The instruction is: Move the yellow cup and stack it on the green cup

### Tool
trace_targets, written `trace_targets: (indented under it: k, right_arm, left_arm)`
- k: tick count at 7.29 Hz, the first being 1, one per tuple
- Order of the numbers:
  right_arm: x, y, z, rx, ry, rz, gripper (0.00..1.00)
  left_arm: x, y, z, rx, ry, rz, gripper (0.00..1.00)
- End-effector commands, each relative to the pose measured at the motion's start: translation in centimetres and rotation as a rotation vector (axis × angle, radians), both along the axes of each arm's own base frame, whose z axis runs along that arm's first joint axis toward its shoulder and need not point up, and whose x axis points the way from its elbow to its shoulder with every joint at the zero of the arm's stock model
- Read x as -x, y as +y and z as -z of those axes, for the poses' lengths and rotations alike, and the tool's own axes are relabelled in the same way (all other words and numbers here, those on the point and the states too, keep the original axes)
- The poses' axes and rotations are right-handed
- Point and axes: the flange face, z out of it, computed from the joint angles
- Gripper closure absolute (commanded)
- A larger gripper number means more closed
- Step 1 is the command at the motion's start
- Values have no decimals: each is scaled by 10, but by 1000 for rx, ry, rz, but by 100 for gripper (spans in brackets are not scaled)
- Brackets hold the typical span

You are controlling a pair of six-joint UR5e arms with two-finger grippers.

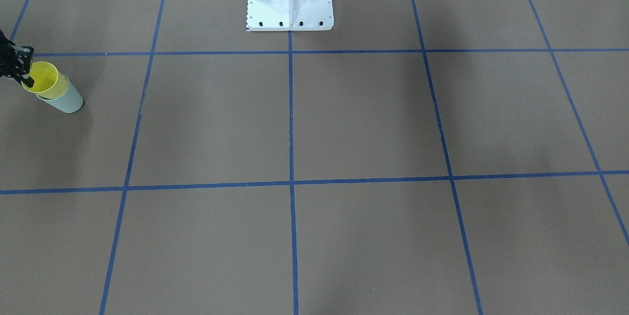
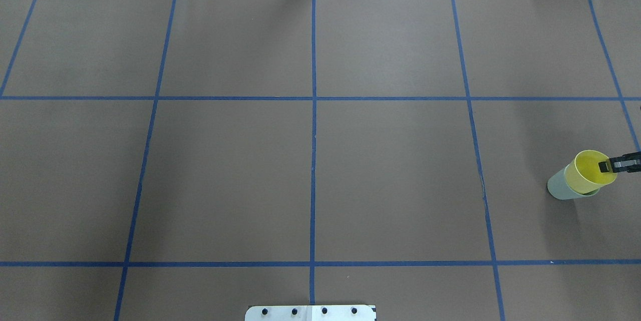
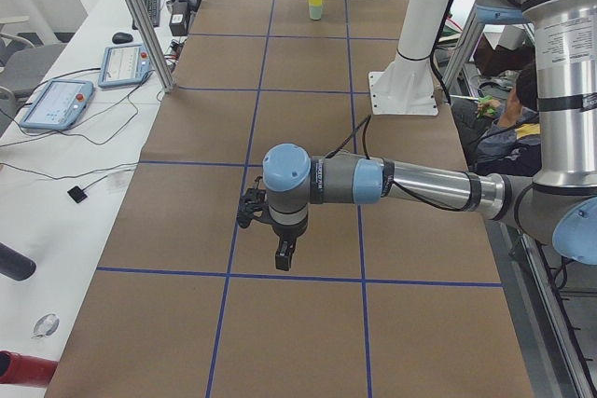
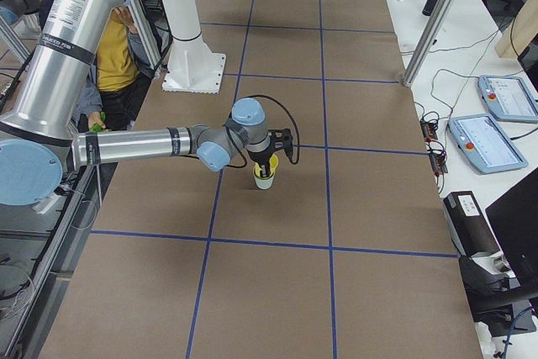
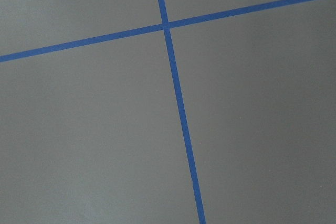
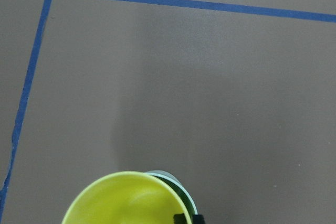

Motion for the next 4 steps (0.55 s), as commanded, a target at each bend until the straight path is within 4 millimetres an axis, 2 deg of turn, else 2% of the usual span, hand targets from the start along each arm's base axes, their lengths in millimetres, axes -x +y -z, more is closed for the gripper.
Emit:
trace_targets:
  k: [1,2,3,4]
  right_arm:
    - [4,-2,-4,-3,10,1,93]
    - [6,-2,-6,-8,23,-1,89]
    - [7,-3,-6,-8,23,0,80]
    - [9,-2,-7,-8,25,4,67]
  left_arm:
    - [0,0,0,-1,0,0,0]
    - [0,0,0,-1,0,0,0]
    - [0,0,0,-1,0,0,0]
    - [0,0,0,-1,0,0,0]
